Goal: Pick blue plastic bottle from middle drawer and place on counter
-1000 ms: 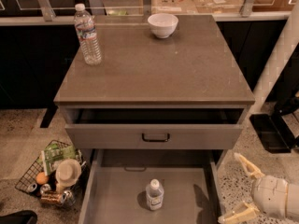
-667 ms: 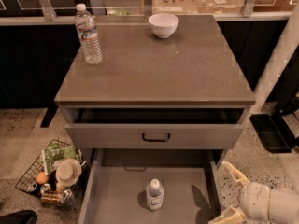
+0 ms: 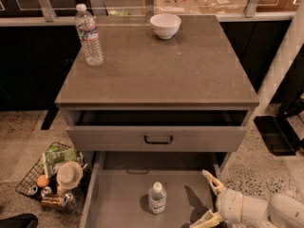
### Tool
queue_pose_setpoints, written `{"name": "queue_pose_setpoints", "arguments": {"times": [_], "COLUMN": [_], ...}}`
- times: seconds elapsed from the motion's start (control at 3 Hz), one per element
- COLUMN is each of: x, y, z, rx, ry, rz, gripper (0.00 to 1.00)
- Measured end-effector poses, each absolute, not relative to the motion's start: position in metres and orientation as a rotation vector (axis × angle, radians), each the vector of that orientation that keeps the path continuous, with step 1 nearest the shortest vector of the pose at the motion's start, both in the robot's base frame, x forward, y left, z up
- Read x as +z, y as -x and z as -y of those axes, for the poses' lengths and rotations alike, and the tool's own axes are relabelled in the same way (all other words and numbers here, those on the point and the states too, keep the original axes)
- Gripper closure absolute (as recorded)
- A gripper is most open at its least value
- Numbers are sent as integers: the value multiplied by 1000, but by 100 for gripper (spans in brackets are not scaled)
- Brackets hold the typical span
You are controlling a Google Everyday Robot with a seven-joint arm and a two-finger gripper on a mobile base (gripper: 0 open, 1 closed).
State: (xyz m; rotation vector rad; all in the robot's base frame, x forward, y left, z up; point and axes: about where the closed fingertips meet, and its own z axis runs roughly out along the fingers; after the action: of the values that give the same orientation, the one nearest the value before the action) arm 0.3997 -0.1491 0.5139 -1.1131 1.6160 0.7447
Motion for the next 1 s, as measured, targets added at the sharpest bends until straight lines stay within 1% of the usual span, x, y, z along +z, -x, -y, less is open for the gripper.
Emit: {"name": "queue_pose_setpoints", "arguments": {"times": [0.33, 1.0], "x": [509, 485], "y": [-403, -429], "z": [142, 92], "rx": [756, 818], "ry": [1121, 1214], "rz": [-1613, -1550], "gripper": [0, 0]}}
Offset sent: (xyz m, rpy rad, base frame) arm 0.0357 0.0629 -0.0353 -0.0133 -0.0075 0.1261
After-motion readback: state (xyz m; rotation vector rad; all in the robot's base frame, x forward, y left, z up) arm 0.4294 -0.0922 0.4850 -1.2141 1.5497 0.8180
